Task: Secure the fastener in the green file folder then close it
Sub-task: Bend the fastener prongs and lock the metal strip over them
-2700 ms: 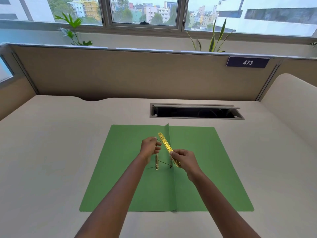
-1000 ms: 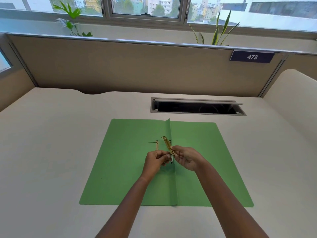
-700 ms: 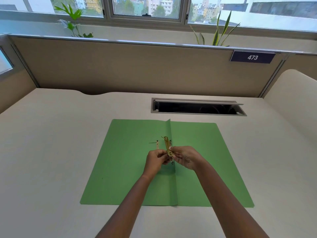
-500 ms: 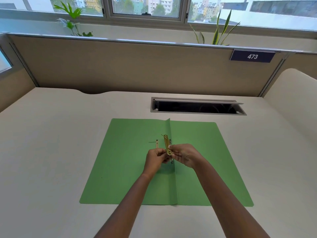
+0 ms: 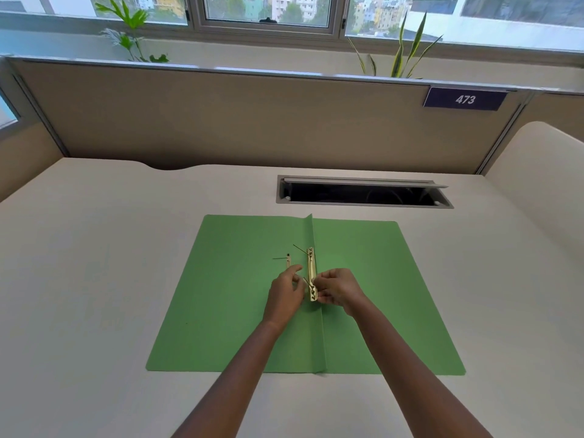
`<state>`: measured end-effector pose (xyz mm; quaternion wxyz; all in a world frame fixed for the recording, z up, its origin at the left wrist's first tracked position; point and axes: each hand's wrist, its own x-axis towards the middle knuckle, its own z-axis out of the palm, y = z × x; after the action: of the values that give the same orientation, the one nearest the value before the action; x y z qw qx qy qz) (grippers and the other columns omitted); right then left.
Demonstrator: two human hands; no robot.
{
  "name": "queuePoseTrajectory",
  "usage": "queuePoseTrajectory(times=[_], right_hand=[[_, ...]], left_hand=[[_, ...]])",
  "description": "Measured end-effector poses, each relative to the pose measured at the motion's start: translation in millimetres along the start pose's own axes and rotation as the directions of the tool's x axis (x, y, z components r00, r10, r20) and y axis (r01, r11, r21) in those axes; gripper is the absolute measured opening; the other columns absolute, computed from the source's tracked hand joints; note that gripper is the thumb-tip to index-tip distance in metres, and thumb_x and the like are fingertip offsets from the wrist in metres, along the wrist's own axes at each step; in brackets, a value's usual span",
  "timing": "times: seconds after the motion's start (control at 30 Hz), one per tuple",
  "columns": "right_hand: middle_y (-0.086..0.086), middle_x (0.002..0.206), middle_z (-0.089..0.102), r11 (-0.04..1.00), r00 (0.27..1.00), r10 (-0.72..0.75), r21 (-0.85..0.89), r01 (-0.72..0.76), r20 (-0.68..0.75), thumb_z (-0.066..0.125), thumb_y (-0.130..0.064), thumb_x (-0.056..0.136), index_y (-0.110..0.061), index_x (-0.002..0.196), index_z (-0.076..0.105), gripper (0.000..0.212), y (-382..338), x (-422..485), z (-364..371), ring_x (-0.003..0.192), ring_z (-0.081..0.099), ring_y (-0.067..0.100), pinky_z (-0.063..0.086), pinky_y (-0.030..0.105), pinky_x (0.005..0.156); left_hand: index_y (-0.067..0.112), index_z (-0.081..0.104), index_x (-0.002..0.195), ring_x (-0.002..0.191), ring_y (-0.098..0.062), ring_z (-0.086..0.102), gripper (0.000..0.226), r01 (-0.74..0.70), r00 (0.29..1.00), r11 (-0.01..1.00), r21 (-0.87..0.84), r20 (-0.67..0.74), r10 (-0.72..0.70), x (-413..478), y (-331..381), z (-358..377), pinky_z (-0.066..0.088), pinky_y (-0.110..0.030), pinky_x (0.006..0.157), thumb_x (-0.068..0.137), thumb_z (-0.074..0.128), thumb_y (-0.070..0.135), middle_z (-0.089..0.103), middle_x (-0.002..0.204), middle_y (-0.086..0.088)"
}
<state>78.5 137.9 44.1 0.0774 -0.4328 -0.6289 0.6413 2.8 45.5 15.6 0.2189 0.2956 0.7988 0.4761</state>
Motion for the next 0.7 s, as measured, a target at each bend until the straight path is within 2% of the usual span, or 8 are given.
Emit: queuePoseTrajectory(times=[0.1, 0.17, 0.23, 0.3, 0.37, 0.47, 0.6, 0.7], right_hand=[[0.009, 0.062, 0.056, 1.000, 1.000, -0.013, -0.009, 0.013, -0.012, 0.059, 0.000, 0.087, -0.010, 0.070, 0.050, 0.022, 6.8, 1.5, 0.6, 0.047, 0.052, 0.014, 0.048, 0.013, 0.035], [0.008, 0.061, 0.057, 1.000, 1.000, -0.011, -0.018, 0.011, -0.003, 0.063, -0.002, 0.085, -0.010, 0.071, 0.049, 0.021, 8.1, 1.7, -0.2, 0.044, 0.052, 0.012, 0.048, 0.014, 0.035], [0.008, 0.061, 0.058, 0.999, 1.000, -0.013, -0.036, 0.014, 0.004, 0.064, -0.004, 0.085, -0.010, 0.071, 0.049, 0.021, 8.9, 1.2, -2.5, 0.044, 0.053, 0.011, 0.049, 0.014, 0.037], [0.009, 0.060, 0.057, 0.999, 1.000, -0.022, -0.049, 0.022, -0.008, 0.061, -0.003, 0.087, -0.009, 0.069, 0.048, 0.023, 10.3, 2.0, -5.5, 0.046, 0.053, 0.014, 0.049, 0.015, 0.036], [0.009, 0.059, 0.056, 0.996, 0.998, -0.041, -0.084, 0.037, -0.047, 0.057, -0.005, 0.090, -0.010, 0.068, 0.047, 0.025, 10.9, 3.4, -7.2, 0.045, 0.053, 0.014, 0.048, 0.014, 0.034], [0.006, 0.059, 0.058, 0.962, 0.979, -0.138, -0.254, 0.097, -0.148, 0.059, -0.009, 0.089, -0.006, 0.080, 0.053, 0.012, 9.8, 8.8, -7.1, 0.045, 0.054, 0.012, 0.049, 0.014, 0.038], [0.018, 0.088, 0.067, 0.893, 0.923, -0.303, -0.409, 0.189, -0.236, 0.058, -0.007, 0.088, 0.003, 0.096, 0.062, 0.013, 2.4, 18.3, -3.1, 0.067, 0.063, 0.026, 0.057, 0.039, 0.072], [0.021, 0.101, 0.069, 0.828, 0.880, -0.410, -0.503, 0.250, -0.238, 0.056, -0.005, 0.088, 0.001, 0.103, 0.064, 0.018, -4.1, 25.3, -0.7, 0.087, 0.066, 0.032, 0.051, 0.034, 0.078]], left_hand=[[0.009, 0.049, 0.132, 0.087, -0.028, 0.062, 0.040, -0.127, 0.992, 0.979, 0.160, 0.036, 0.122, -0.7, 0.9, 1.2, 0.051, -0.036, 0.088, 0.092, 0.052, 0.007, 0.055, 0.122, -0.013], [0.009, 0.049, 0.133, 0.089, -0.027, 0.061, 0.041, -0.166, 0.985, 0.965, 0.205, 0.080, 0.152, 0.3, 0.3, 1.9, 0.049, -0.035, 0.092, 0.092, 0.052, 0.006, 0.050, 0.129, -0.011], [0.010, 0.049, 0.134, 0.104, -0.029, 0.060, 0.041, -0.191, 0.978, 0.951, 0.242, 0.125, 0.165, 2.8, -0.2, 1.9, 0.049, -0.036, 0.097, 0.093, 0.050, 0.006, 0.045, 0.139, -0.008], [0.012, 0.047, 0.135, 0.124, -0.026, 0.050, 0.042, -0.213, 0.969, 0.932, 0.293, 0.184, 0.164, 6.4, -0.6, 1.6, 0.043, -0.036, 0.106, 0.094, 0.048, 0.007, 0.040, 0.148, -0.003], [0.014, 0.046, 0.136, 0.132, -0.023, 0.041, 0.043, -0.233, 0.960, 0.906, 0.353, 0.230, 0.157, 8.8, -1.1, 1.6, 0.036, -0.035, 0.111, 0.093, 0.050, 0.009, 0.039, 0.150, 0.000], [0.018, 0.049, 0.134, 0.131, -0.021, 0.040, 0.043, -0.246, 0.957, 0.879, 0.409, 0.245, 0.153, 9.2, -1.4, 2.3, 0.037, -0.034, 0.107, 0.092, 0.053, 0.014, 0.042, 0.149, 0.006], [0.019, 0.050, 0.131, 0.126, -0.022, 0.043, 0.040, -0.302, 0.941, 0.804, 0.512, 0.295, 0.166, 10.7, 2.3, 3.1, 0.048, -0.037, 0.098, 0.092, 0.051, 0.013, 0.039, 0.150, 0.009], [0.011, 0.052, 0.126, 0.118, -0.026, 0.047, 0.033, -0.347, 0.926, 0.716, 0.606, 0.343, 0.159, 12.4, 10.0, 4.5, 0.052, -0.042, 0.086, 0.093, 0.047, 0.008, 0.040, 0.148, 0.005]])
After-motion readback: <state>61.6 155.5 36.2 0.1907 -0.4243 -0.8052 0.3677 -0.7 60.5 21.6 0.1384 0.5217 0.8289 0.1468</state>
